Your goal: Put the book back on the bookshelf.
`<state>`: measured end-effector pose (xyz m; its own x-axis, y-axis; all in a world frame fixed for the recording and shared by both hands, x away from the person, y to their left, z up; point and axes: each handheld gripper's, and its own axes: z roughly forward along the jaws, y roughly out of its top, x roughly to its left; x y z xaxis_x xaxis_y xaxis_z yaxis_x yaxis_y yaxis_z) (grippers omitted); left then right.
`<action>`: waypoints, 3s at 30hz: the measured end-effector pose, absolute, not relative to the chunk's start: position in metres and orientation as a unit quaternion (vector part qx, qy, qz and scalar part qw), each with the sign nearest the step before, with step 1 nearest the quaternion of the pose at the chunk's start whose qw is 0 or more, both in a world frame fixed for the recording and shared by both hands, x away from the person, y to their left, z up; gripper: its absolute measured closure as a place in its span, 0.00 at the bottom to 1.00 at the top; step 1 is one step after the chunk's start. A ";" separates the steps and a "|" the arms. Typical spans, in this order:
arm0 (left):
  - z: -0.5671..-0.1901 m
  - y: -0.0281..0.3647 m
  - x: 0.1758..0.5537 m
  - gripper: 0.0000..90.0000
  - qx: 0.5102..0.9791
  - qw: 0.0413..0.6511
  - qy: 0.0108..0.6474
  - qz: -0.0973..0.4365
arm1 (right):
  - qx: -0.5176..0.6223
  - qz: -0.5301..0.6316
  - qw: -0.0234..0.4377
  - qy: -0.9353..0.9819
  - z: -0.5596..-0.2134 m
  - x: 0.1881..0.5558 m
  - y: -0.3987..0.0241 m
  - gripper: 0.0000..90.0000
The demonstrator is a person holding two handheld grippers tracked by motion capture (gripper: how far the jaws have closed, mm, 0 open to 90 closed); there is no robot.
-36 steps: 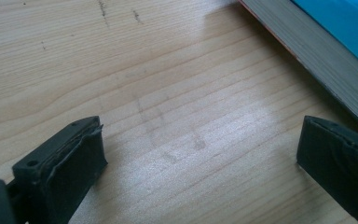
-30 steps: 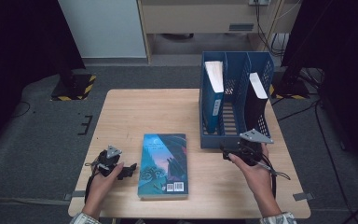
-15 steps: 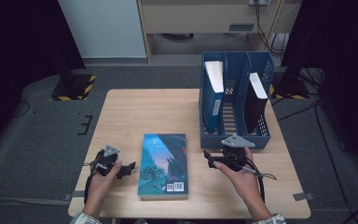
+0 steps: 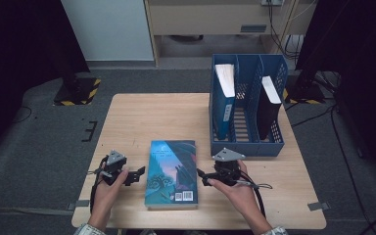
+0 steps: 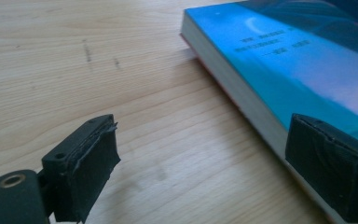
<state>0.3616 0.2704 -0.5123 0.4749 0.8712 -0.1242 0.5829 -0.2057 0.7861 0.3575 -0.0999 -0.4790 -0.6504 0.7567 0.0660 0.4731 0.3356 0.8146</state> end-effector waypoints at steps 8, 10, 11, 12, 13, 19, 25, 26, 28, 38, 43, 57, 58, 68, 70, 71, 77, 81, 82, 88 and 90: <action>-0.511 0.241 0.357 0.10 0.780 0.418 0.440 0.150 | 0.357 0.423 0.119 0.824 -0.497 0.354 -0.072 0.11; -0.513 0.235 0.357 0.10 0.784 0.419 0.435 0.139 | 0.356 0.424 0.107 0.826 -0.501 0.354 -0.068 0.11; -0.513 0.232 0.357 0.11 0.787 0.419 0.432 0.135 | 0.357 0.424 0.103 0.826 -0.502 0.354 -0.067 0.11; -0.514 0.228 0.357 0.11 0.793 0.413 0.427 0.135 | 0.358 0.423 0.097 0.826 -0.504 0.355 -0.066 0.11; -0.515 0.225 0.358 0.12 0.796 0.410 0.424 0.136 | 0.362 0.423 0.092 0.826 -0.506 0.356 -0.065 0.11; -0.515 0.220 0.360 0.18 0.799 0.416 0.414 0.132 | 0.374 0.417 0.070 0.825 -0.511 0.361 -0.066 0.11; -0.516 0.222 0.366 0.20 0.798 0.418 0.415 0.130 | 0.373 0.407 0.054 0.832 -0.517 0.364 -0.065 0.11; -0.516 0.221 0.367 0.20 0.798 0.419 0.412 0.133 | 0.375 0.409 0.053 0.830 -0.518 0.364 -0.065 0.10; -0.516 0.221 0.369 0.20 0.801 0.417 0.408 0.137 | 0.378 0.411 0.044 0.828 -0.519 0.365 -0.065 0.10; -0.518 0.221 0.374 0.20 0.801 0.426 0.399 0.136 | 0.390 0.426 -0.008 0.817 -0.529 0.373 -0.064 0.07; -0.518 0.221 0.373 0.21 0.801 0.426 0.399 0.135 | 0.395 0.427 -0.018 0.813 -0.531 0.374 -0.062 0.06; -0.517 0.222 0.374 0.25 0.805 0.426 0.393 0.124 | 0.388 0.427 -0.023 0.817 -0.531 0.373 -0.058 0.03; -0.516 0.223 0.375 0.25 0.806 0.426 0.391 0.122 | 0.386 0.427 -0.022 0.817 -0.531 0.374 -0.058 0.03; -0.520 0.227 0.378 0.15 0.799 0.424 0.418 0.087 | 0.389 0.434 -0.022 0.812 -0.533 0.376 -0.058 0.03; -0.521 0.229 0.380 0.15 0.798 0.426 0.419 0.075 | 0.390 0.435 -0.024 0.811 -0.533 0.376 -0.059 0.03; -0.522 0.230 0.380 0.15 0.796 0.429 0.423 0.065 | 0.388 0.435 -0.024 0.812 -0.533 0.376 -0.059 0.03; -0.526 0.230 0.381 0.13 0.793 0.435 0.425 0.041 | 0.387 0.435 -0.023 0.812 -0.533 0.377 -0.059 0.03; -0.527 0.227 0.382 0.08 0.792 0.434 0.427 0.037 | 0.388 0.434 -0.021 0.813 -0.533 0.378 -0.058 0.03; -0.527 0.227 0.382 0.08 0.793 0.433 0.426 0.039 | 0.388 0.434 -0.020 0.813 -0.533 0.379 -0.057 0.03; -0.520 0.226 0.381 0.12 0.801 0.420 0.422 0.057 | 0.404 0.430 -0.023 0.807 -0.529 0.382 -0.058 0.12; -0.519 0.228 0.381 0.19 0.800 0.421 0.424 0.062 | 0.401 0.430 -0.007 0.809 -0.525 0.380 -0.056 0.14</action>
<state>0.3807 0.2282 -0.5186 0.6326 0.7303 -0.2578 0.6260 -0.2863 0.7254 0.3802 -0.0564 -0.5251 -0.6778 0.6434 0.3558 0.6551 0.3088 0.6895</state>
